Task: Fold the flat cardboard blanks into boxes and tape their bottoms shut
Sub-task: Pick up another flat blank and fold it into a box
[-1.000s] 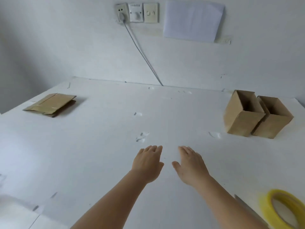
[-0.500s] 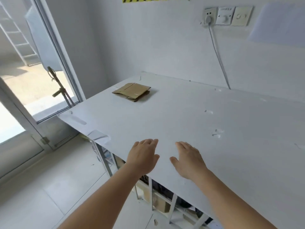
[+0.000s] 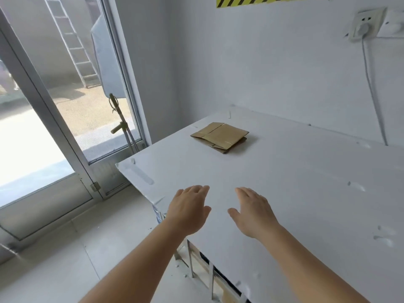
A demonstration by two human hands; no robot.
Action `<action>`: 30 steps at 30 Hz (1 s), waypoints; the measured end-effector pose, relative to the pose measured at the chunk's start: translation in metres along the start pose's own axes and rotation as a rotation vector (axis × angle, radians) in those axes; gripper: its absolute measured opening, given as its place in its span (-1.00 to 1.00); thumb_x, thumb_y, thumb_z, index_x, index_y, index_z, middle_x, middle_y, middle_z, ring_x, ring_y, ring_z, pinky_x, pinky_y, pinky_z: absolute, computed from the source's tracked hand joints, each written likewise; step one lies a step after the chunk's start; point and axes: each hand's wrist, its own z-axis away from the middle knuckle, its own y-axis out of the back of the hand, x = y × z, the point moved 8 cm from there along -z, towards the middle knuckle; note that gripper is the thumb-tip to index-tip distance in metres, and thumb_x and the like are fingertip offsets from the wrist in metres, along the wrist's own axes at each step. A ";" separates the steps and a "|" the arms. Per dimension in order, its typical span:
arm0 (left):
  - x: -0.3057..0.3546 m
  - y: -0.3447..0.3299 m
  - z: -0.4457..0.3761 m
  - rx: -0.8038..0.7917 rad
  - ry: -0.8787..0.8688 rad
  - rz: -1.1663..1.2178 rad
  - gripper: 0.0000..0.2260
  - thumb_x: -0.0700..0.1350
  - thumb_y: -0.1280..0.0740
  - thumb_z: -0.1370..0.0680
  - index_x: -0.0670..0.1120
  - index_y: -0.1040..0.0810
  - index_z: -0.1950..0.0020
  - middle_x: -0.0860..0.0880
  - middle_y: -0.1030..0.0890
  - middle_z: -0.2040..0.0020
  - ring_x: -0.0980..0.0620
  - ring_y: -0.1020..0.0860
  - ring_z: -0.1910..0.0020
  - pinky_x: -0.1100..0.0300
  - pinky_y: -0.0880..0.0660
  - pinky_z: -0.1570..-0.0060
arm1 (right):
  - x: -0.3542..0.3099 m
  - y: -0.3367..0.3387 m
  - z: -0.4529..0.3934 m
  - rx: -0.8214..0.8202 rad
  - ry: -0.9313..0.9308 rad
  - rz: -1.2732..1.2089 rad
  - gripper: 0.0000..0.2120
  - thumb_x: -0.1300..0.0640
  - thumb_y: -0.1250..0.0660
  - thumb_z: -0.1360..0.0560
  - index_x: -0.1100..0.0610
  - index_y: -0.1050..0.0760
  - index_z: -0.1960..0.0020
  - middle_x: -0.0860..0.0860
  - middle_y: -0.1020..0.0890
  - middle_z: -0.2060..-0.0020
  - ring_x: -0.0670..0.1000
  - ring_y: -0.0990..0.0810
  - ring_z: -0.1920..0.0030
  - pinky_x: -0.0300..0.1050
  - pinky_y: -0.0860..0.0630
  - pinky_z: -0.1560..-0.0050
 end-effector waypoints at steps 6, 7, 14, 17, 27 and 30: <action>-0.051 0.011 -0.082 -0.017 0.036 -0.013 -0.49 0.02 -0.16 -0.62 -0.02 -0.13 -0.54 0.05 -0.29 -0.49 0.01 -0.24 -0.47 0.16 -0.13 -0.40 | -0.007 0.005 -0.094 -0.013 -0.016 -0.022 -0.45 -0.04 -0.11 -0.60 0.15 -0.08 -0.51 0.00 -0.18 -0.49 0.00 -0.08 -0.50 -0.08 -0.04 -0.46; -0.058 0.013 -0.095 -0.012 0.041 -0.011 -0.50 0.02 -0.16 -0.62 -0.02 -0.14 -0.54 0.04 -0.29 -0.49 0.00 -0.24 -0.46 0.15 -0.13 -0.40 | -0.006 0.007 -0.108 -0.013 -0.022 -0.023 -0.44 -0.05 -0.10 -0.61 0.15 -0.06 -0.51 0.00 -0.17 -0.50 0.01 -0.07 -0.51 -0.08 -0.03 -0.47; -0.096 0.005 -0.168 -0.067 0.026 -0.024 -0.50 0.02 -0.17 -0.62 -0.03 -0.15 -0.54 0.02 -0.29 -0.49 -0.02 -0.25 -0.46 0.13 -0.15 -0.39 | 0.006 0.009 -0.177 -0.030 -0.102 0.009 -0.47 -0.04 -0.11 -0.60 0.15 -0.11 -0.49 0.01 -0.21 -0.48 0.02 -0.12 -0.48 -0.09 -0.06 -0.44; -0.111 0.000 -0.204 -0.075 -0.006 -0.031 -0.50 0.04 -0.16 -0.62 -0.03 -0.16 -0.53 0.02 -0.29 -0.49 -0.02 -0.25 -0.46 0.12 -0.16 -0.39 | 0.014 0.008 -0.204 -0.013 -0.155 0.006 -0.48 -0.04 -0.11 -0.60 0.15 -0.13 -0.48 0.02 -0.23 -0.47 0.02 -0.15 -0.47 -0.09 -0.09 -0.42; -0.172 -0.028 -0.348 -0.134 -0.142 0.025 -0.55 0.10 -0.12 -0.62 0.03 -0.20 -0.50 0.03 -0.32 -0.46 -0.02 -0.31 -0.41 0.11 -0.22 -0.34 | 0.034 -0.013 -0.301 0.033 -0.443 -0.130 -0.45 -0.07 -0.13 -0.59 0.13 -0.10 -0.50 0.03 -0.20 -0.47 0.08 -0.21 -0.44 -0.05 -0.24 -0.36; -0.185 -0.041 -0.384 -0.153 -0.194 0.074 -0.60 0.09 -0.13 -0.62 0.10 -0.26 -0.46 0.05 -0.35 -0.42 -0.02 -0.35 -0.37 0.13 -0.26 -0.31 | 0.042 -0.024 -0.323 0.050 -0.557 -0.217 -0.37 -0.08 -0.14 -0.58 0.09 0.02 -0.54 0.07 -0.10 -0.51 0.12 -0.18 -0.45 -0.01 -0.29 -0.34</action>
